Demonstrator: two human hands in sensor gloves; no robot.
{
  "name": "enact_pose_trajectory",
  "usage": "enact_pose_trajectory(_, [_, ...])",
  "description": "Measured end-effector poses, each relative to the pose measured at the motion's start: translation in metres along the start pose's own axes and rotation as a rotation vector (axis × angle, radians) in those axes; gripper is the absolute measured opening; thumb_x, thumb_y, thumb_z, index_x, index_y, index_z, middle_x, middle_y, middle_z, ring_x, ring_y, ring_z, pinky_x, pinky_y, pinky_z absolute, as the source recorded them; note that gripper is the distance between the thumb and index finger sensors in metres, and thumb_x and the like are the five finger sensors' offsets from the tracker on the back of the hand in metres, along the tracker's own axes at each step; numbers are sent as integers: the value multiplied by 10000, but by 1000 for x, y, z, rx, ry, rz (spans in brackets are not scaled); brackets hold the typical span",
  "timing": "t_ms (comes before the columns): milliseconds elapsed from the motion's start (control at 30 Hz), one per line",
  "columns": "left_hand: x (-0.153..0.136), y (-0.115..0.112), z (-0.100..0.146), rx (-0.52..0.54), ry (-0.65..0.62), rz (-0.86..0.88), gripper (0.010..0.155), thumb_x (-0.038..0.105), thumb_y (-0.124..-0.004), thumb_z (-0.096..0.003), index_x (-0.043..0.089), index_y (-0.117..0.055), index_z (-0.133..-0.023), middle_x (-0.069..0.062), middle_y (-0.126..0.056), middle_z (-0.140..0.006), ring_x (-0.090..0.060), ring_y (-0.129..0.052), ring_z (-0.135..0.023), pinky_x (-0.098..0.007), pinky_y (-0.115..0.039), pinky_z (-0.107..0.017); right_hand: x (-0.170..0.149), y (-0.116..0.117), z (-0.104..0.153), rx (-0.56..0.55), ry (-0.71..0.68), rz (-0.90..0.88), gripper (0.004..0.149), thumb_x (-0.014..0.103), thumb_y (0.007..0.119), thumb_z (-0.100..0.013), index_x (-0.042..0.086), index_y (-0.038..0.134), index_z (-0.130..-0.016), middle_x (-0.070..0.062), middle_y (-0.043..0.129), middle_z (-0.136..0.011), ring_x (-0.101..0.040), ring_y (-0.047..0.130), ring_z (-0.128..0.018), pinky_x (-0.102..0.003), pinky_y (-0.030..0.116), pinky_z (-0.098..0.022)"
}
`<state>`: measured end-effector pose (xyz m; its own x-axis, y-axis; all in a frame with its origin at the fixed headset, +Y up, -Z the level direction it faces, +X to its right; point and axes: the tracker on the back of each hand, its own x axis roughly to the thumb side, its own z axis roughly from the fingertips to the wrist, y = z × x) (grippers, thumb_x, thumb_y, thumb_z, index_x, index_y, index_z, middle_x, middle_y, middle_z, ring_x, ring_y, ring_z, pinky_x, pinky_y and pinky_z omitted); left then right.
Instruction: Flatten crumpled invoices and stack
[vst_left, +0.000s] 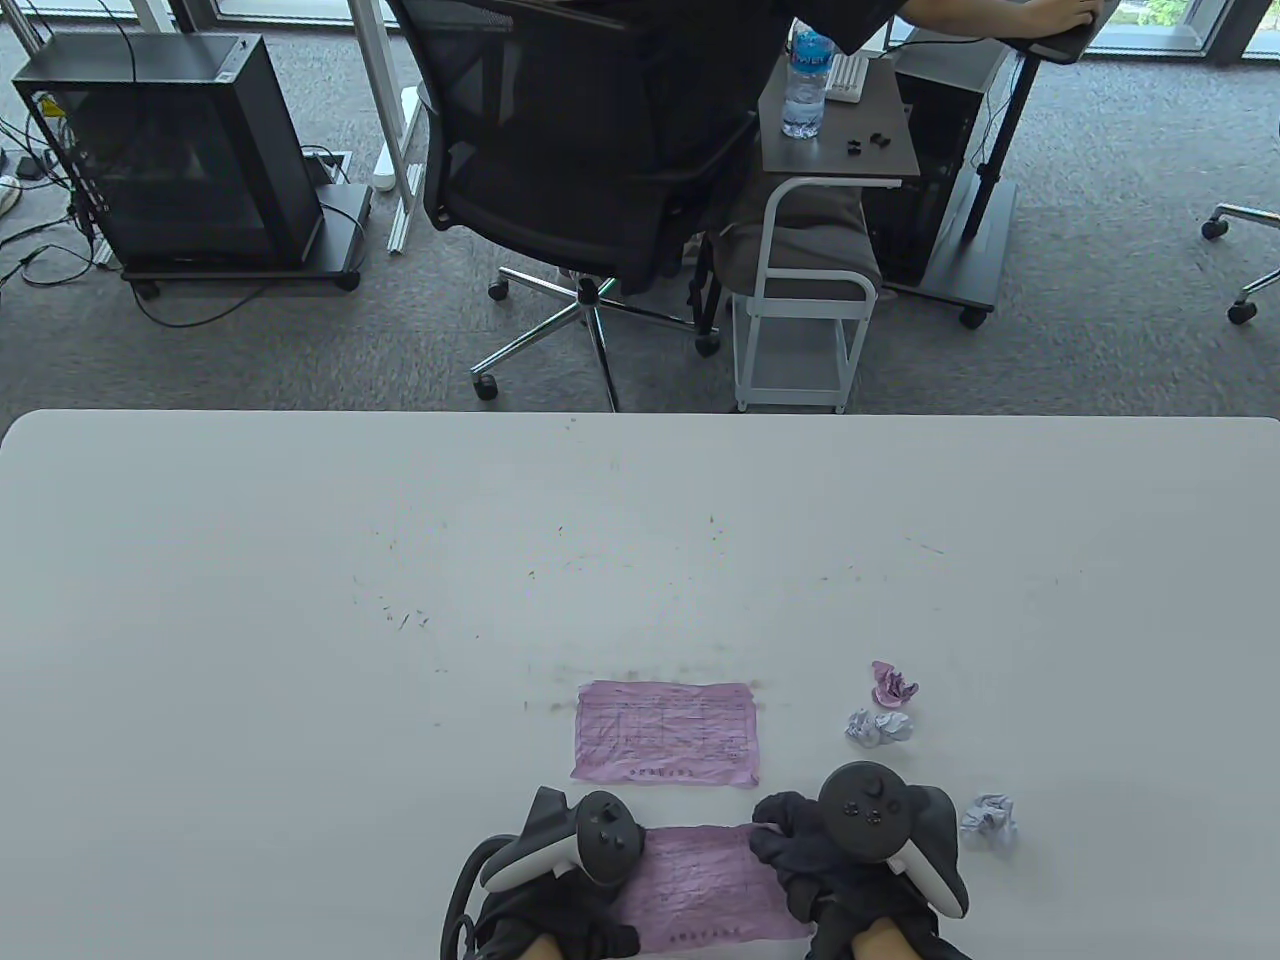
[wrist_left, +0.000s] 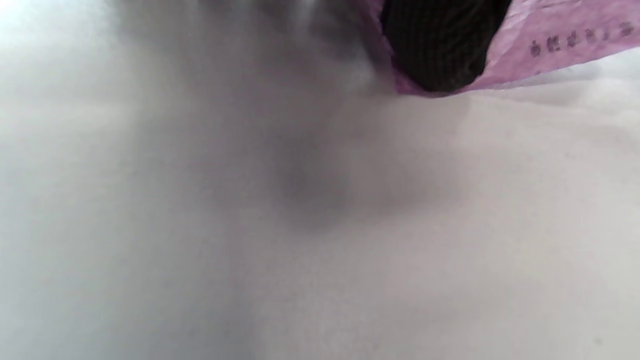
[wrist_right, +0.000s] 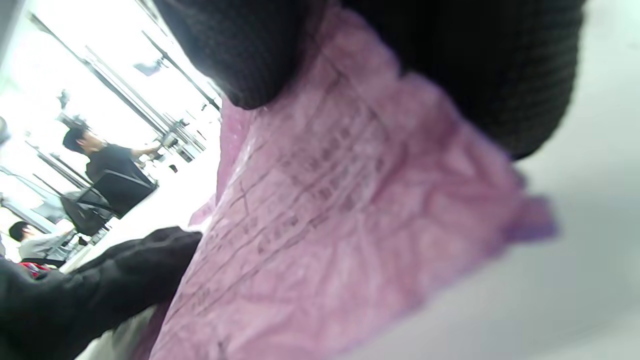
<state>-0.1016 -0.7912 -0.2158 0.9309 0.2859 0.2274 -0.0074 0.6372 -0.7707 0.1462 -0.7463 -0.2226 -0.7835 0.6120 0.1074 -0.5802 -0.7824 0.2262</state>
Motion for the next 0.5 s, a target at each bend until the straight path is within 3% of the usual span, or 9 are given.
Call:
enact_pose_trajectory(267, [-3,3,2,38,-27,32,902,418,-811,-542,173,-148,-1103,-128,57,-1061,-509,46,-966,-697,-245,-637,37,-17,16,-207,-296,319,404,287,812,-494,132,756,-863,-48,978,-511,-159,994,-288,-329,895,-203])
enact_pose_trajectory(333, [-5,9,7,125,-90,99,943,443,-810,-533,142,-114,-1094,-165,42,-1064,-566,-35,-980,-702,-288,-647,40,-25,20,-253,-338,260,402,300,806,-489,143,765,-857,-38,977,-490,-154,988,-270,-328,890,-192])
enact_pose_trajectory(433, [-12,21,19,387,-201,273,990,478,-804,-519,148,-38,-1051,-204,17,-1058,-581,-262,-1026,-663,-478,-676,39,-40,26,-293,-376,74,397,309,799,-490,153,770,-854,-29,975,-478,-149,982,-260,-326,887,-186])
enact_pose_trajectory(500, [-20,24,24,490,-289,469,1024,494,-799,-518,145,25,-1014,-219,30,-1045,-589,-301,-1022,-656,-500,-676,34,-49,29,-320,-370,-88,396,310,798,-492,153,771,-854,-29,974,-475,-147,981,-258,-324,887,-184])
